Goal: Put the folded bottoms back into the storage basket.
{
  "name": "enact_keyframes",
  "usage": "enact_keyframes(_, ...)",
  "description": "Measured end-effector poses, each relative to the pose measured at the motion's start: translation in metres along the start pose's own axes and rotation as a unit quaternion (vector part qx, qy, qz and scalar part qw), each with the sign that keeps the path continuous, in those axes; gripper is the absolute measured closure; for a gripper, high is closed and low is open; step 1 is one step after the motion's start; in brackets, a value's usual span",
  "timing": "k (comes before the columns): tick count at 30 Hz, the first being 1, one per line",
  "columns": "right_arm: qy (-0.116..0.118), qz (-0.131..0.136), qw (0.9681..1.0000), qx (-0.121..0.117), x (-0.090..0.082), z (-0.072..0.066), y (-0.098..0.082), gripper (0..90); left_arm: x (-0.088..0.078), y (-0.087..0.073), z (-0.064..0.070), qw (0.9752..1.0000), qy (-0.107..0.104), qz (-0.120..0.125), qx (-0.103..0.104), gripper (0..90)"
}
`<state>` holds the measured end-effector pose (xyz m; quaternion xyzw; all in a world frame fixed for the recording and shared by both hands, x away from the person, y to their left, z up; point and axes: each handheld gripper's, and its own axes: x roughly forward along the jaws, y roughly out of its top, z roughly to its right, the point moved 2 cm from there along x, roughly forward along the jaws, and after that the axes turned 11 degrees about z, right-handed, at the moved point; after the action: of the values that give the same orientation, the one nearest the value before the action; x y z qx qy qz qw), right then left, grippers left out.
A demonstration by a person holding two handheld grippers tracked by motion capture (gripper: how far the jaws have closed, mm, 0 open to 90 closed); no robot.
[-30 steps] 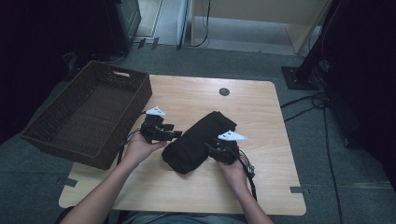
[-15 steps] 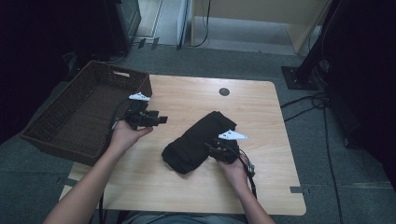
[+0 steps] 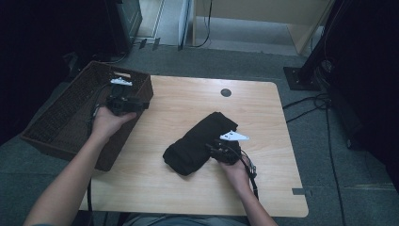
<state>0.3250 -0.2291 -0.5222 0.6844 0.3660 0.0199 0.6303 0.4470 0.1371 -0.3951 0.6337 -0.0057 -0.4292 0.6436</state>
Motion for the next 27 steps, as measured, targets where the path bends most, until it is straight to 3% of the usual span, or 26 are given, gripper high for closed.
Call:
enact_keyframes(3,0.0,0.0,1.0,0.0,0.0,0.0,0.0,53.7,-0.005,-0.004,-0.023,0.9994,0.018,0.004,-0.028,45.2)
enact_keyframes(7,-0.001,0.001,1.0,0.0,0.001,0.0,0.0,53.6,-0.002,-0.01,-0.032,0.9989,0.034,-0.014,-0.029,45.2)
enact_keyframes(10,0.0,0.001,1.0,-0.001,0.001,0.0,0.0,53.5,0.004,-0.016,-0.035,0.9983,0.025,-0.027,-0.046,50.1)
enact_keyframes(14,0.0,0.001,1.0,-0.001,0.001,0.0,0.0,53.5,0.014,-0.024,-0.034,0.9969,0.026,-0.067,-0.032,66.1)
enact_keyframes(15,0.0,0.002,1.0,-0.001,0.001,0.001,0.0,53.5,0.014,-0.024,-0.034,0.9969,0.031,-0.067,-0.026,71.4)
enact_keyframes(21,-0.003,0.0,1.0,0.002,0.001,0.0,-0.001,53.5,0.023,-0.021,-0.025,0.997,0.039,-0.067,-0.008,74.4)
enact_keyframes(27,-0.003,0.0,1.0,0.003,0.001,0.0,-0.002,53.5,0.044,-0.012,-0.004,0.9972,0.014,-0.073,0.007,74.4)
